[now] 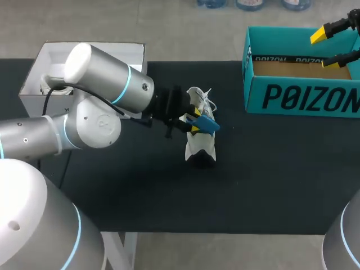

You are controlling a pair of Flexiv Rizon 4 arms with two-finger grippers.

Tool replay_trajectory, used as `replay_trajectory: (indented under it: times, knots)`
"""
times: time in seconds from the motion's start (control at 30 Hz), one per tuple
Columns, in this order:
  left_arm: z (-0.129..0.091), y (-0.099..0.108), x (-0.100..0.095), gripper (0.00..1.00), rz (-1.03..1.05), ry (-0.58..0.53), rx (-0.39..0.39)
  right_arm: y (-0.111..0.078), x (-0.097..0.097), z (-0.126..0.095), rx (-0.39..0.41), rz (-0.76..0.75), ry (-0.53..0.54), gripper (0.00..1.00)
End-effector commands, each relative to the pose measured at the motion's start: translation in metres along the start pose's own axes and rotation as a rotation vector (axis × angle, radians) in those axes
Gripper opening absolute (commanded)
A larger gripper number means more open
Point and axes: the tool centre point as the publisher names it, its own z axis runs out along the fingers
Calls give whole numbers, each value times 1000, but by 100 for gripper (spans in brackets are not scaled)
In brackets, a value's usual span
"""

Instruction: Take the shoe out of the shoebox, open the shoe tongue, remove and reinsert the insole, then place the shoe into the shoebox

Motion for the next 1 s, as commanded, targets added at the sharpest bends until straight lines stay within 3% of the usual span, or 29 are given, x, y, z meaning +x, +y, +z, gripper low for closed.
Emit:
replay_trajectory:
  times: [0.03, 0.1, 0.4, 0.7, 0.73, 0.77, 0.8, 1.0]
  knots:
    - [-4, -6, 3, 28, 13, 12, 9, -1, 0, 0, -1, 1, -2, 100]
    - [-3, -6, 5, 0, 17, 15, 13, -1, 0, 0, -1, 1, -2, 100]
    - [11, 18, 0, 0, 25, 6, -53, -1, 0, 0, -1, 1, -2, 100]
    - [18, 30, -8, 0, 34, -35, -59, -1, 0, 0, -1, 1, -2, 100]
    - [16, 27, -6, 3, 31, -31, -47, -1, 0, 0, -1, 1, -2, 100]
    - [14, 23, -4, 37, 32, -35, -31, -1, 0, 0, -1, 1, -2, 100]
    - [11, 20, -3, 45, 31, -32, -19, -1, 0, 0, -1, 1, -2, 100]
    - [-3, -3, 5, 49, 60, -29, 24, -1, 0, 0, -1, 1, -2, 100]
